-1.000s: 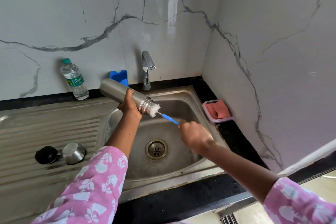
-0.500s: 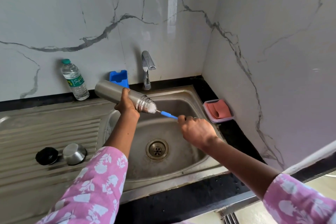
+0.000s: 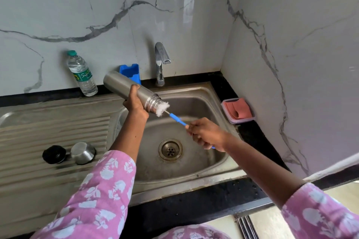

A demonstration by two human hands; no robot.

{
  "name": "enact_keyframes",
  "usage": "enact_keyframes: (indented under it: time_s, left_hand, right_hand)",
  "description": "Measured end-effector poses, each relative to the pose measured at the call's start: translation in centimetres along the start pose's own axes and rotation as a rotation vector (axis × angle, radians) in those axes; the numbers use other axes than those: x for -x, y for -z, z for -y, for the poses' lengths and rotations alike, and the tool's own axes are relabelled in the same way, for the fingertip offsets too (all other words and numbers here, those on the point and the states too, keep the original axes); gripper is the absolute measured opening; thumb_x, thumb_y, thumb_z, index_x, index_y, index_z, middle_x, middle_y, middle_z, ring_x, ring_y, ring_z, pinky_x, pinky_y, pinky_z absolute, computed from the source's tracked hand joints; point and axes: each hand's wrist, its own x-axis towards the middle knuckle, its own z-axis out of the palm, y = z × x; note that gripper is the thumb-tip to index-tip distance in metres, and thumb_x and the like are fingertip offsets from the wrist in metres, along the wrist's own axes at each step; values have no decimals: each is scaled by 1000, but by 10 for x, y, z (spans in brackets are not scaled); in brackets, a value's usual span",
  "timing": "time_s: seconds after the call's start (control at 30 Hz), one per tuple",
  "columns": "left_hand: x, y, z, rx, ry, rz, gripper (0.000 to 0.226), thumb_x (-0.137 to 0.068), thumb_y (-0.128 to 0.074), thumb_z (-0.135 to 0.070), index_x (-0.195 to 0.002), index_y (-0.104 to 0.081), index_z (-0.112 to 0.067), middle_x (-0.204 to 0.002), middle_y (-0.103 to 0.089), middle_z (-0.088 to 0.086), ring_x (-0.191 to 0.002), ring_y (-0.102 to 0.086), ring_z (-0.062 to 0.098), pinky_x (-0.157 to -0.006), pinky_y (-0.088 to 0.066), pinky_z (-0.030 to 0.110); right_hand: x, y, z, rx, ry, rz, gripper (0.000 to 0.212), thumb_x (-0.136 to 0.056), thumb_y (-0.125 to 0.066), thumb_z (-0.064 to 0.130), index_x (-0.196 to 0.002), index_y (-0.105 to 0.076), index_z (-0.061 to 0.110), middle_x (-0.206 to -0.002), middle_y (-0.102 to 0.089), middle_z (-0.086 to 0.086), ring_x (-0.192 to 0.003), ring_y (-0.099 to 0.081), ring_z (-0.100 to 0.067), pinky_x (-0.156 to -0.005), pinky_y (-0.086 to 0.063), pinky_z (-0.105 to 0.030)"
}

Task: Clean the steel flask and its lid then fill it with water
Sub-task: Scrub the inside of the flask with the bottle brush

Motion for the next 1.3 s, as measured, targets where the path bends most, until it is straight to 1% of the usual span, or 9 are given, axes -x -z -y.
enact_keyframes:
  time_s: [0.17,0.33,0.57,0.7,0.9,1.0,1.07,1.17,1.3]
  left_hand:
    - [2,-2,11,-36,13,54,54,-73,-71,-24,-119,-54,-1,-97,-64,12,-80,-65,26,-67,-57,38]
    - [-6,-3,-7,-31,-2,28,67,-65,-74,-22,-123,-48,-3,-99,-63,14,-80,-66,29,-66,-58,43]
    - [1,-1,16,-52,14,-13,57,-72,-72,-20,-121,-48,-4,-89,-62,9,-73,-65,22,-58,-55,33]
    - [-6,5,9,-62,0,-42,60,-69,-74,-19,-121,-48,-4,-94,-63,10,-77,-66,24,-59,-56,34]
    - [-12,13,12,-63,44,-34,48,-71,-73,-23,-111,-55,-4,-98,-65,11,-81,-66,27,-66,-58,40]
    - [-8,13,20,-67,63,-5,51,-71,-72,-26,-114,-55,-4,-103,-66,11,-87,-67,28,-71,-58,43]
    - [-8,12,21,-77,59,1,51,-72,-72,-25,-115,-55,-4,-102,-66,11,-85,-67,28,-70,-58,42]
    - [-9,12,14,-96,58,-3,48,-72,-71,-23,-113,-54,-5,-95,-64,10,-80,-66,26,-63,-57,39]
    - [-10,10,9,-83,73,-4,61,-67,-75,-25,-119,-50,-6,-101,-65,13,-86,-68,29,-71,-58,46]
  right_hand:
    - [-12,-17,1,-392,-148,92,32,-102,-38,25,-71,-42,15,-48,-27,7,-36,-21,-4,-31,-13,-11]
    - [-4,-11,-3,957,117,-288,27,-104,-29,25,-112,-49,10,-92,-63,-15,-83,-64,-34,-60,-41,-34]
    - [-19,-28,-16,1461,251,-471,13,-87,-45,2,-92,-58,3,-63,-62,-16,-49,-63,-31,-37,-36,-29]
    - [-20,-29,-19,1078,173,-287,26,-103,-27,20,-117,-45,7,-97,-65,-18,-87,-63,-39,-68,-43,-40]
    - [-17,-13,-5,-320,-192,149,35,-102,-39,24,-68,-39,17,-48,-27,8,-36,-21,-4,-31,-12,-13]
    - [-25,-17,-4,-541,-277,196,35,-103,-35,24,-69,-40,15,-46,-26,8,-33,-21,-2,-29,-13,-11]
    - [-28,-25,-6,-327,-211,92,34,-103,-36,24,-70,-41,15,-46,-32,5,-33,-25,-5,-31,-18,-13]
    - [-24,-26,-7,661,-32,-161,28,-103,-32,24,-98,-55,9,-80,-62,-14,-66,-62,-28,-54,-45,-31]
    - [-17,-21,-8,1372,207,-380,26,-98,-25,4,-120,-39,6,-104,-64,-15,-90,-65,-34,-60,-38,-36]
